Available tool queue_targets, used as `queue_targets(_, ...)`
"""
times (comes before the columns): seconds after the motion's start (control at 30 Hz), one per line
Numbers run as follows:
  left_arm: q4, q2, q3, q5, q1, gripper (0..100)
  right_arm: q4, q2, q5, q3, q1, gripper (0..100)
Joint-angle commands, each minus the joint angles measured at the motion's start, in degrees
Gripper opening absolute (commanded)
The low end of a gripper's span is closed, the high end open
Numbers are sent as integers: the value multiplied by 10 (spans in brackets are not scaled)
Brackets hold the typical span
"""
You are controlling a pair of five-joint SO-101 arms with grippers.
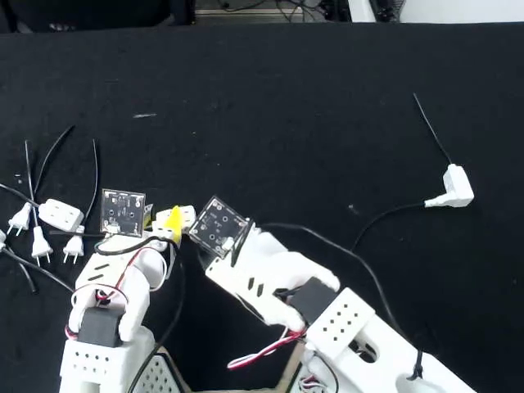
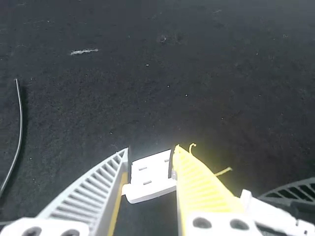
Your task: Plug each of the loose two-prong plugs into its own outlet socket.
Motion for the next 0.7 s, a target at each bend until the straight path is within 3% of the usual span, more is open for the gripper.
queue_targets(0.0, -6, -4, -13, 1, -2, 152, -2, -15, -6, -39, -5, 10)
queue_targets(0.27, -8, -4, 0, -4, 44, 152, -1, -15, -6, -48, -4, 10)
queue_targets(0.67, -27, -3, 15, -4, 44, 152, 4, -20, -6, -58, -4, 10)
